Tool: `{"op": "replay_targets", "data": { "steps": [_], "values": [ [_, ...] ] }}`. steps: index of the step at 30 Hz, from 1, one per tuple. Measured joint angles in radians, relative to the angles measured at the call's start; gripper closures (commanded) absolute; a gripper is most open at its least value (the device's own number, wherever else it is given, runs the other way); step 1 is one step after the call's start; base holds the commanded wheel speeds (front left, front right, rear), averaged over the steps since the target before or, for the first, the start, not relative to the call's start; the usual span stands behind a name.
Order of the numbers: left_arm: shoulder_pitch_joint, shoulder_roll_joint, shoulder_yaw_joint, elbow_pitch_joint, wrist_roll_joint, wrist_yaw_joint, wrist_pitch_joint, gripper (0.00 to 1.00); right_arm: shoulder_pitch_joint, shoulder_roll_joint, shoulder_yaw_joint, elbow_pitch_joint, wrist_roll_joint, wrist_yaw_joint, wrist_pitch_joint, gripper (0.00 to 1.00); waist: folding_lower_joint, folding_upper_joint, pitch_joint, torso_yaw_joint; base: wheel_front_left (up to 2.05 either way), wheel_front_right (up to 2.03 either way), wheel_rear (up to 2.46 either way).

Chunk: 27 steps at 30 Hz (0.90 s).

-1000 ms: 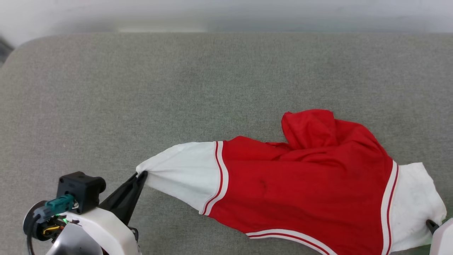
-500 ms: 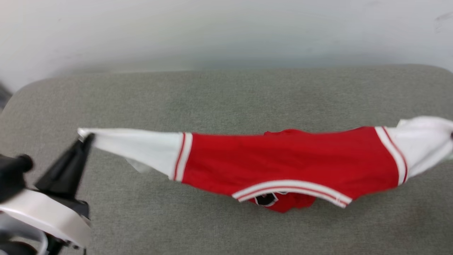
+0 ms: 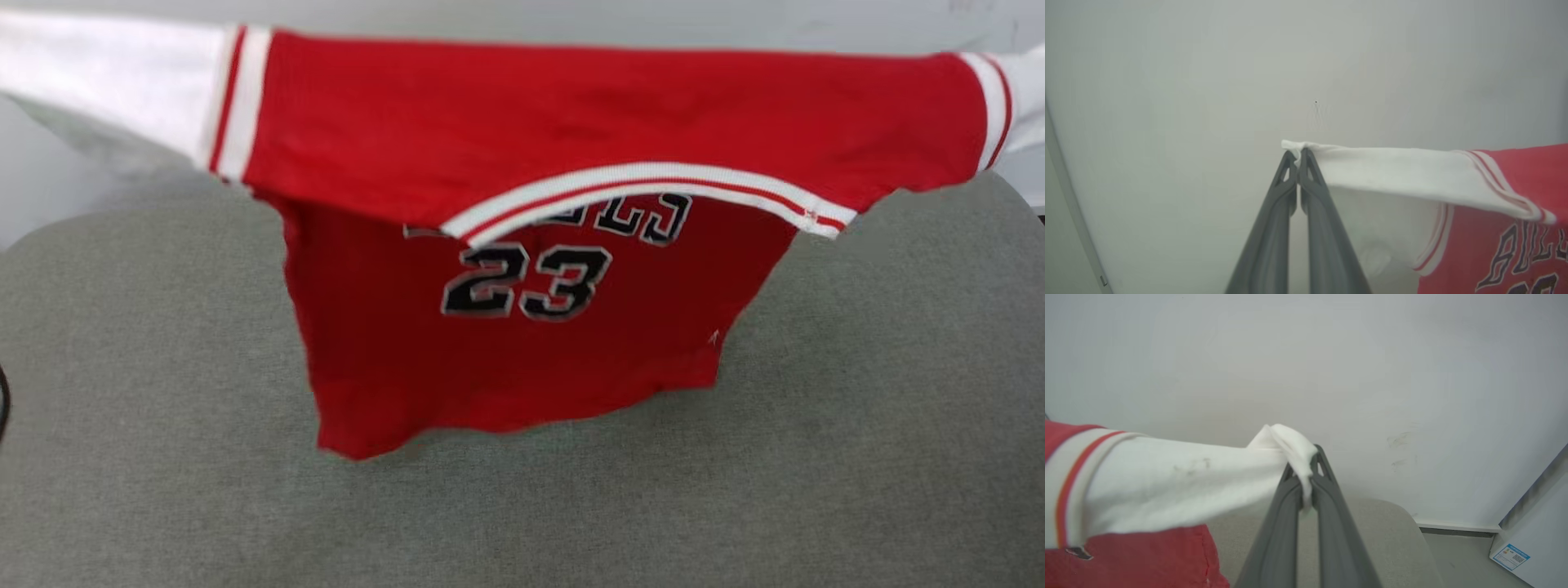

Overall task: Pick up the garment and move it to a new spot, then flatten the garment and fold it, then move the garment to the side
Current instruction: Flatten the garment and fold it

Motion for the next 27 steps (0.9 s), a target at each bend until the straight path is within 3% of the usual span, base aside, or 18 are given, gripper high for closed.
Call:
{"op": "replay_targets", "data": {
  "steps": [7,15,21,27],
  "values": [
    [-0.176,0.050,-0.003,0.051,-0.007,-0.004,0.024,1.00,-0.160,-0.017,0.037,0.036,-0.003,0.000,0.005,1.00,0.0001,0.0000,0.043,-0.005,0.00,0.00,0.00],
    [-0.404,0.097,-0.066,0.150,0.006,-0.049,0.035,1.00,-0.356,-0.022,0.070,0.107,-0.049,0.000,-0.040,1.00,0.0001,0.0000,0.164,-0.011,0.00,0.00,0.00],
    [-0.649,0.079,-0.173,0.267,0.040,-0.093,0.032,1.00,-0.528,-0.043,0.080,0.203,-0.121,0.000,-0.101,1.00,0.0002,0.0000,0.288,-0.006,0.00,0.00,0.00],
    [-0.942,0.020,-0.265,0.438,0.081,-0.152,0.027,1.00,-0.720,-0.036,0.100,0.335,-0.192,0.000,-0.193,1.00,0.0002,0.0000,0.416,0.001,0.00,0.00,0.00]
  ]
}}
